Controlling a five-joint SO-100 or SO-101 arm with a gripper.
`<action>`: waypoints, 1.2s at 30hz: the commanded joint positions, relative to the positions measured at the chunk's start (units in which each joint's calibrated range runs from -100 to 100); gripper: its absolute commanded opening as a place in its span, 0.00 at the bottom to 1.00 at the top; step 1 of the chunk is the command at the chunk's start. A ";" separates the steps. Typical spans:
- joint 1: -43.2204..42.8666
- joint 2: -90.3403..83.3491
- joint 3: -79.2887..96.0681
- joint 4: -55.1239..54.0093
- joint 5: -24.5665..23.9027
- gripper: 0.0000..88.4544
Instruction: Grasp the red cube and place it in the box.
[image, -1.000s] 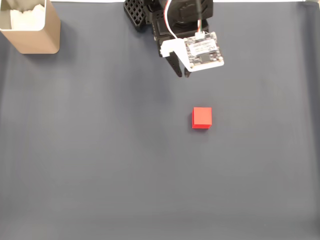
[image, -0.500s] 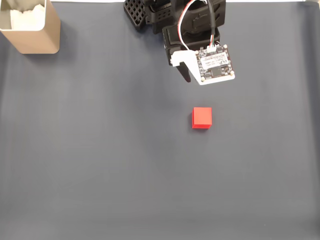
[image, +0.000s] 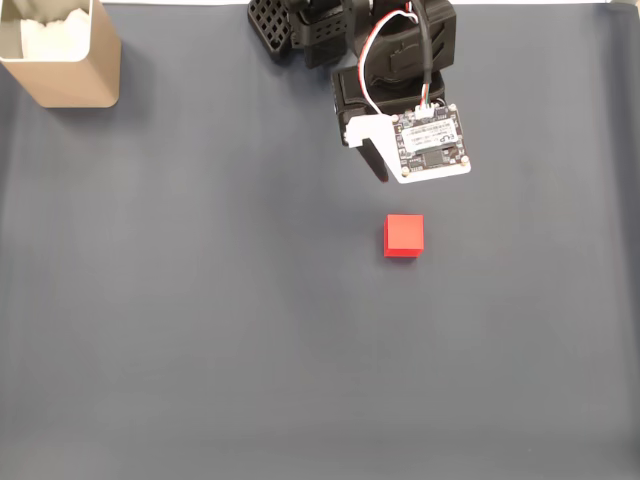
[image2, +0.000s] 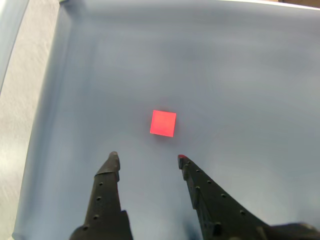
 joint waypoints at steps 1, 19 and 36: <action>1.16 0.31 -0.31 -2.94 0.00 0.35; 4.71 1.52 10.73 -14.25 1.81 0.40; 4.36 9.84 11.37 -23.35 3.91 0.42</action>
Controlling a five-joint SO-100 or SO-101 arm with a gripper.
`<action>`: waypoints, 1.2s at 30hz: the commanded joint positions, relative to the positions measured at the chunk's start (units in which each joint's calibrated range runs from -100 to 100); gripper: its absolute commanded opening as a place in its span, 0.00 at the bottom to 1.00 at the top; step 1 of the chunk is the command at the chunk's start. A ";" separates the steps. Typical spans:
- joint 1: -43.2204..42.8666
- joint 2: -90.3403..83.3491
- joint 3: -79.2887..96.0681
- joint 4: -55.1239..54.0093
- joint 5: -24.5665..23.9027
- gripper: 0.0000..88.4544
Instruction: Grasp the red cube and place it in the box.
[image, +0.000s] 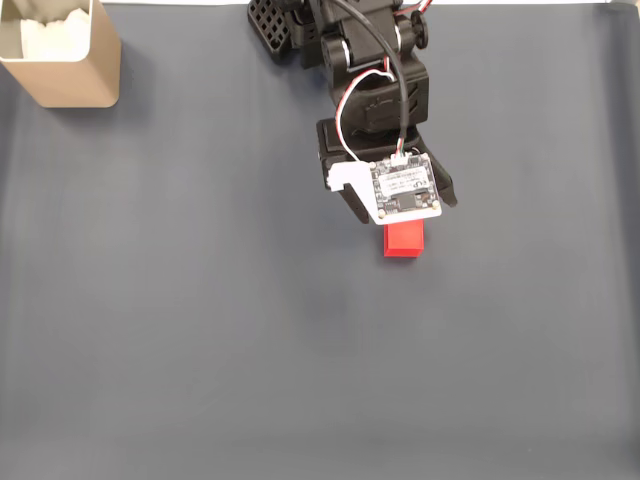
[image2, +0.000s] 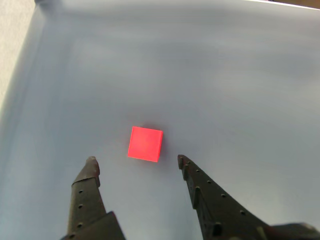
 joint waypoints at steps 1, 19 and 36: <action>-0.39 1.24 -0.93 -2.53 0.63 0.42; -1.81 11.64 -2.39 -8.35 0.49 0.43; -2.87 18.49 -9.51 -8.51 -2.20 0.43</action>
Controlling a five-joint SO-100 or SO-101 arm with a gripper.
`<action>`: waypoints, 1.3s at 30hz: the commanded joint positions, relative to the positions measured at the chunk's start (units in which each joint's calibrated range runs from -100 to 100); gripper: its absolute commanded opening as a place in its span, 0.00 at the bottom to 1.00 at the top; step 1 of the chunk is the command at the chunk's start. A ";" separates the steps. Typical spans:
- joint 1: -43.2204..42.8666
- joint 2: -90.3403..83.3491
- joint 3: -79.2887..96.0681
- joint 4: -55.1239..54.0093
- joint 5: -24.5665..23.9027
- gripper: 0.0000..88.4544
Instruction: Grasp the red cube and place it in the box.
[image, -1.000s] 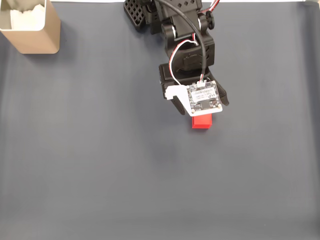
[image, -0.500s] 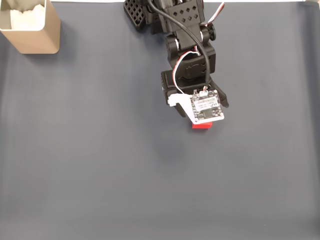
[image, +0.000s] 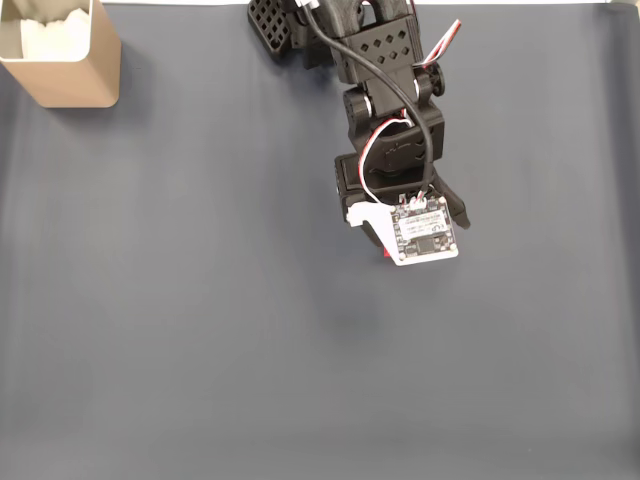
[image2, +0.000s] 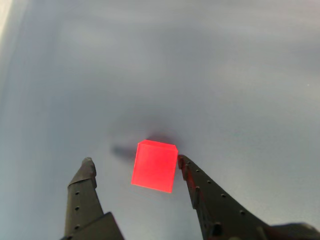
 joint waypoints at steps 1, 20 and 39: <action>-0.58 0.08 -2.82 -0.55 -0.88 0.43; -1.07 0.77 -2.09 0.51 -2.88 0.42; -2.28 1.29 -2.54 1.50 -6.11 0.38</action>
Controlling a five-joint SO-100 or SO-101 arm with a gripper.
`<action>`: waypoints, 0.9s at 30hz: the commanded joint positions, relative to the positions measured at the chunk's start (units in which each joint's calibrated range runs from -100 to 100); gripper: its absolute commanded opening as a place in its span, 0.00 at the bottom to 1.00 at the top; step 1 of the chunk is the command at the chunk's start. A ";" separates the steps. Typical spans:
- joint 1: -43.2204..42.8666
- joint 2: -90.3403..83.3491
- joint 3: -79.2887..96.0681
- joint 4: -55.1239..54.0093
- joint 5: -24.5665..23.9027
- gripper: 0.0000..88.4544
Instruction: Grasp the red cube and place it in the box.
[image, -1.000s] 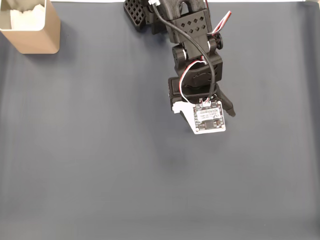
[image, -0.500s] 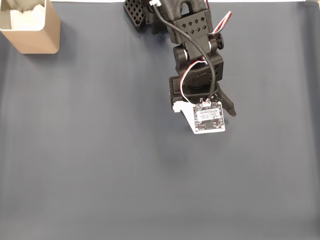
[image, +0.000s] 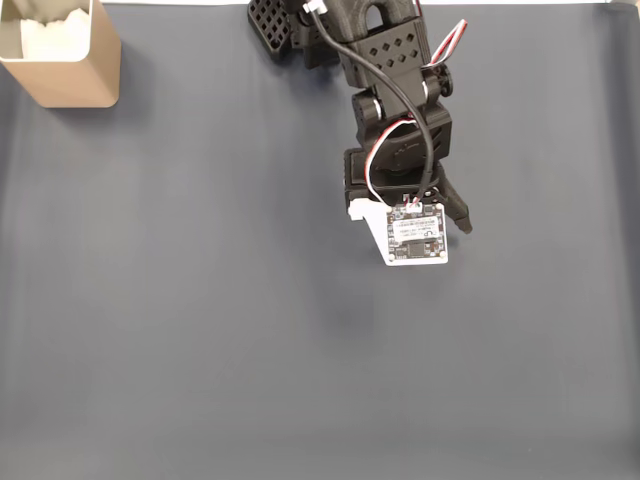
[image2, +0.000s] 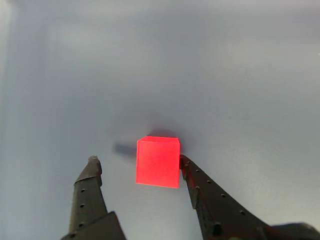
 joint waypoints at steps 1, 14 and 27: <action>-0.65 -0.19 -2.18 0.46 -0.63 0.38; -0.65 -0.27 -3.00 1.03 -1.71 0.32; -0.36 -0.97 -3.55 2.18 -1.32 0.21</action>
